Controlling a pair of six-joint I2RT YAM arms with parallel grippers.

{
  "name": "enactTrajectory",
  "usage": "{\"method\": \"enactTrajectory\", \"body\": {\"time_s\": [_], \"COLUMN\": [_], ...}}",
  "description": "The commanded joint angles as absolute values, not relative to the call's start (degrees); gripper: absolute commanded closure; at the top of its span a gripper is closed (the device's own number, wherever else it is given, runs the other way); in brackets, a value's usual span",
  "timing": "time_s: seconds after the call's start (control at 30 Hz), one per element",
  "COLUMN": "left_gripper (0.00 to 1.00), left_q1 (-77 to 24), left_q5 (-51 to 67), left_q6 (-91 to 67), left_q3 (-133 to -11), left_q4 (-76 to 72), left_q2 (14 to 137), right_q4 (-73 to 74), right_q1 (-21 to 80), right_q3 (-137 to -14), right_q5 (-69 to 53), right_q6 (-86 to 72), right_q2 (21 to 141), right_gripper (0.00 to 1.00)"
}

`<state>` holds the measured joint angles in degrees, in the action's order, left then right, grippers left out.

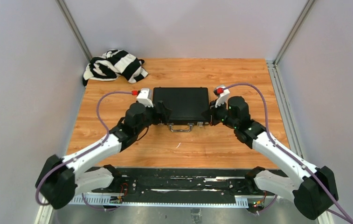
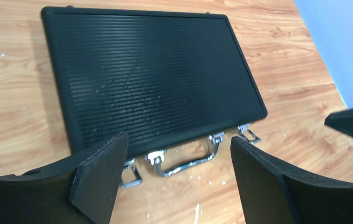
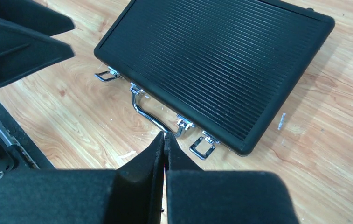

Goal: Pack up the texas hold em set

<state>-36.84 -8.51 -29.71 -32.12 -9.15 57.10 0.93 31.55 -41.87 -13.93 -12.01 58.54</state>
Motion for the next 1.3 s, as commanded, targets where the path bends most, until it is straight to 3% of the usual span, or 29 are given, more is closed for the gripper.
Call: {"method": "enactTrajectory", "body": {"time_s": [0.0, 0.13, 0.33, 0.57, 0.83, 1.0, 1.27], "left_gripper": [0.14, 0.12, 0.12, 0.12, 0.12, 0.12, 0.12], "left_q1": [-36.92, -35.82, -29.70, -29.70, -29.71, -29.71, -29.71], "left_q5": [-8.18, -12.14, -1.94, -1.50, -1.44, -0.70, -0.52], "left_q6": [-26.53, -31.52, -38.76, -39.56, -39.71, -39.73, -39.70], "left_q3": [-36.64, -37.61, -35.11, -30.94, -30.27, -30.36, -29.27], "left_q4": [-20.77, -16.49, -18.26, -20.83, -20.83, -20.83, -20.81], "left_q2": [68.43, 81.68, 95.33, 94.20, 92.11, 91.66, 89.71], "right_q4": [-11.13, -13.80, -15.50, -12.29, -11.23, -16.27, -30.85], "right_q1": [32.06, 32.08, 31.99, 32.04, 31.64, 28.89, 24.62], "right_q3": [-37.35, -32.14, -28.04, -29.06, -36.71, -36.61, -23.46], "right_q5": [-15.03, -13.49, -9.18, -9.83, -18.45, -19.73, -15.39], "right_q6": [-15.64, -16.80, -18.92, -19.09, -21.33, -24.11, -28.91], "right_q2": [61.70, 68.61, 78.22, 76.33, 64.84, 74.78, 93.38], "right_gripper": [0.99, 0.99, 0.99, 0.99, 0.99, 0.99, 0.99]}}
